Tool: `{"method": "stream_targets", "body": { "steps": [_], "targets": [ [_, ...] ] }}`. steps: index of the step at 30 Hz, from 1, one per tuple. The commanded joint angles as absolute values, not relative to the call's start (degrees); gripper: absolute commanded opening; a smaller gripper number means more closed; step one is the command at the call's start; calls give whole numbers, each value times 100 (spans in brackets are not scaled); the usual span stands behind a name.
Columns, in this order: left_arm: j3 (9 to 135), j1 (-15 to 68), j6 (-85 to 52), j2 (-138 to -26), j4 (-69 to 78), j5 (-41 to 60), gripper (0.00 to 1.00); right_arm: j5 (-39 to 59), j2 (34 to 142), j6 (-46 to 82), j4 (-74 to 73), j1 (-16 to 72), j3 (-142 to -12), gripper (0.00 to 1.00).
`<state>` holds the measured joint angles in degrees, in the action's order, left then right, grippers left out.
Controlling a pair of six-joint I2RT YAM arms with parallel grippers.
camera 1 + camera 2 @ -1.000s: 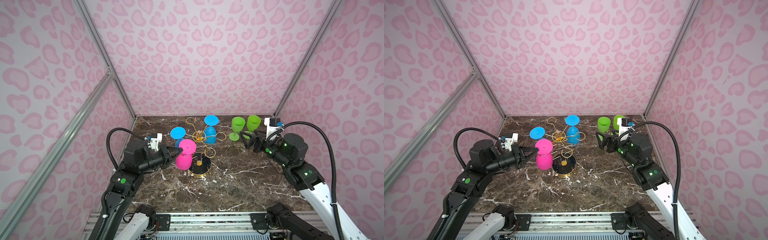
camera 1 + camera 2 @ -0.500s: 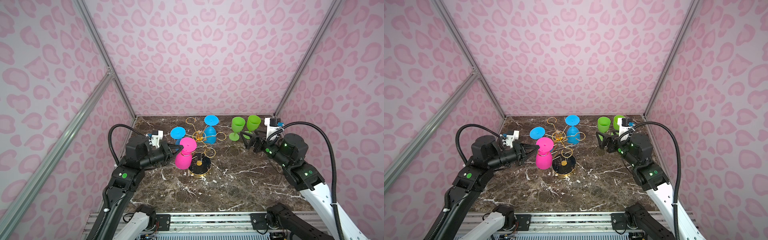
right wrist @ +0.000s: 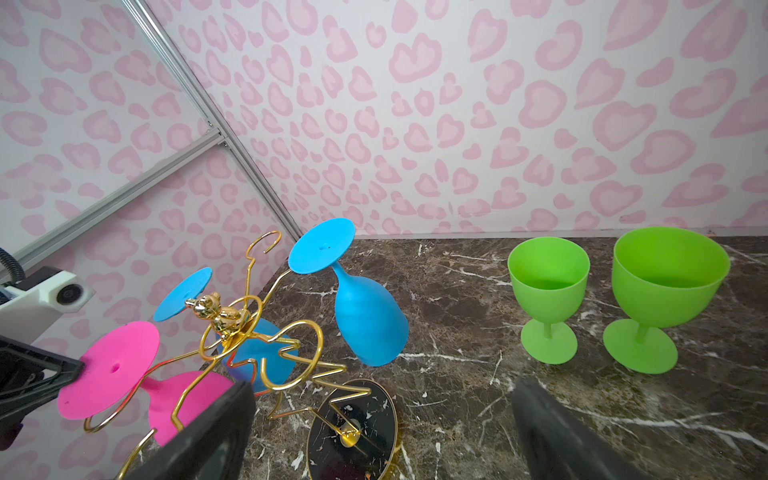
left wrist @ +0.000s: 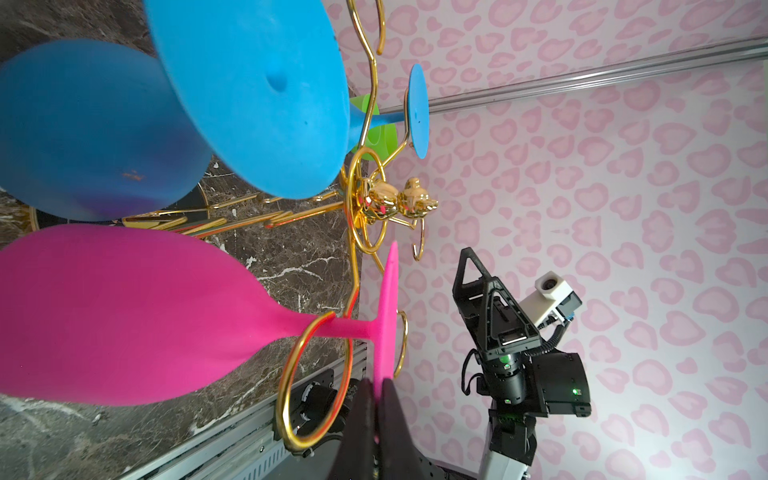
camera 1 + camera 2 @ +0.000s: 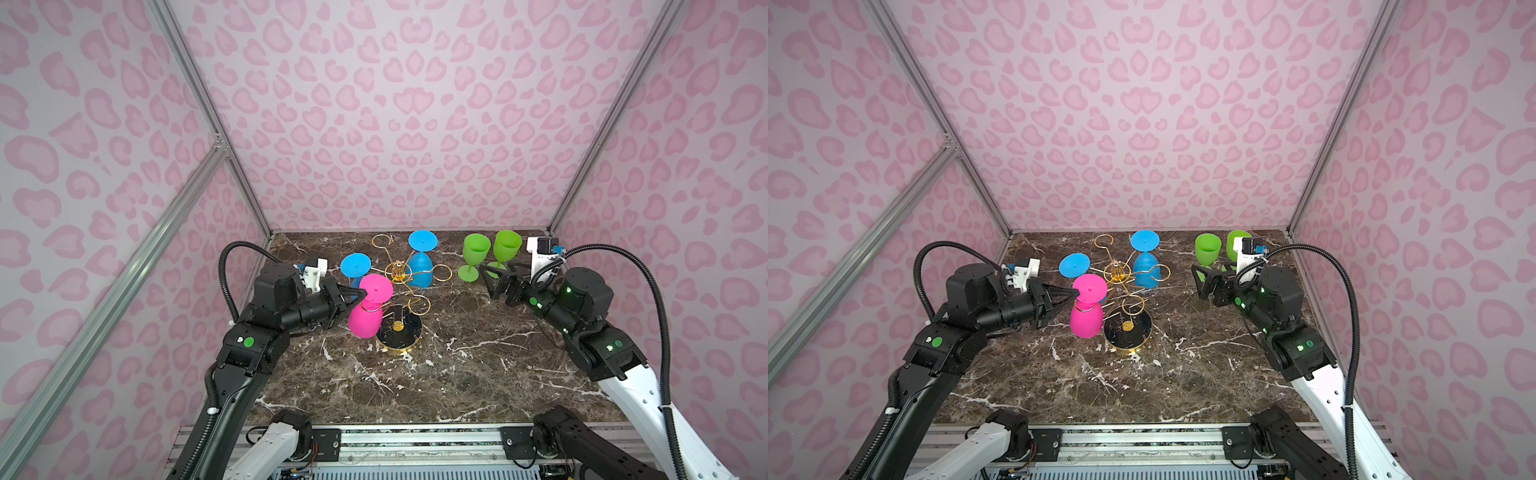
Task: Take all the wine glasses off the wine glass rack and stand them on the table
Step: 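Close the left gripper on the pink glass base and hold it, then pull the pink glass by its base off the rack hook with the left gripper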
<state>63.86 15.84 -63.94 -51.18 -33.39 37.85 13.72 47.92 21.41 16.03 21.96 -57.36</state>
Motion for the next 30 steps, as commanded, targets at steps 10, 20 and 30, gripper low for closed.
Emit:
{"method": "stream_targets", "body": {
  "steps": [10, 20, 30],
  "targets": [
    [6666, 1573, -6231, -5197, -3548, 3480, 3, 1291, 4729, 2115, 1512, 2188, -5625, 98],
    [6533, 1574, -6466, -5009, -3467, 3135, 3, 1261, 4694, 2099, 1555, 2180, -5624, 98],
    [6383, 1573, -6647, -4795, -3428, 2911, 3, 1246, 4634, 2088, 1594, 2160, -5616, 98]
  ]
}}
